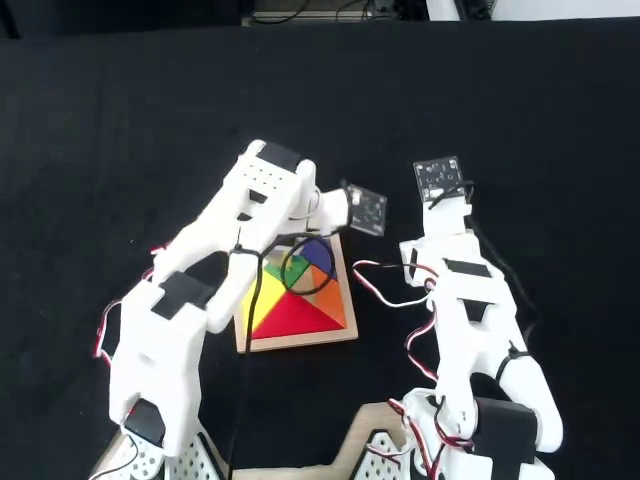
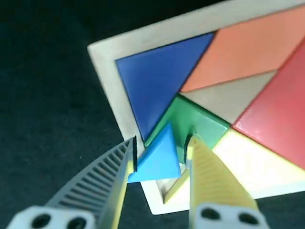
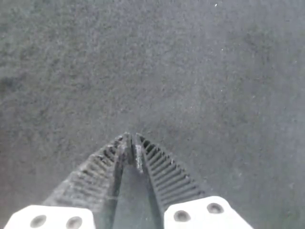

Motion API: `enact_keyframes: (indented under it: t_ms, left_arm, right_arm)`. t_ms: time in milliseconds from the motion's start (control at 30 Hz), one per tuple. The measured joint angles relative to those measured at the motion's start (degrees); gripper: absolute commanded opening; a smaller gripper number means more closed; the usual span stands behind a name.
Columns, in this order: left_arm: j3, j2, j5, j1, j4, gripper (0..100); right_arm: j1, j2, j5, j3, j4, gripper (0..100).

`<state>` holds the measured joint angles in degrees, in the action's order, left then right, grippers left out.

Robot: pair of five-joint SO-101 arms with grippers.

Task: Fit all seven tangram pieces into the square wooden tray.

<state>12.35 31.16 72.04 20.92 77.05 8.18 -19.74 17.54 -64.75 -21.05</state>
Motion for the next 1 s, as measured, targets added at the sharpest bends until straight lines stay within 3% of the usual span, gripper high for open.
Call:
enact_keyframes:
  t_ms: [167,367,700,1000]
  left_arm:
    - [1.2,1.0,-4.2,-0.2,0.0,17]
    - [1.2,1.1,-11.0,0.0,0.0,4]
    - [1.4,1.2,-17.4,0.0,5.3,4]
    - [1.8,1.3,-26.8,0.0,4.4,4]
  right_arm:
    - [0.0,0.0,0.0,0.0,0.0,1.1]
    - [0.0,0.0,0.0,0.0,0.0,1.1]
    - [0.0,0.0,0.0,0.0,0.0,1.1]
    - [0.0,0.0,0.0,0.0,0.0,1.1]
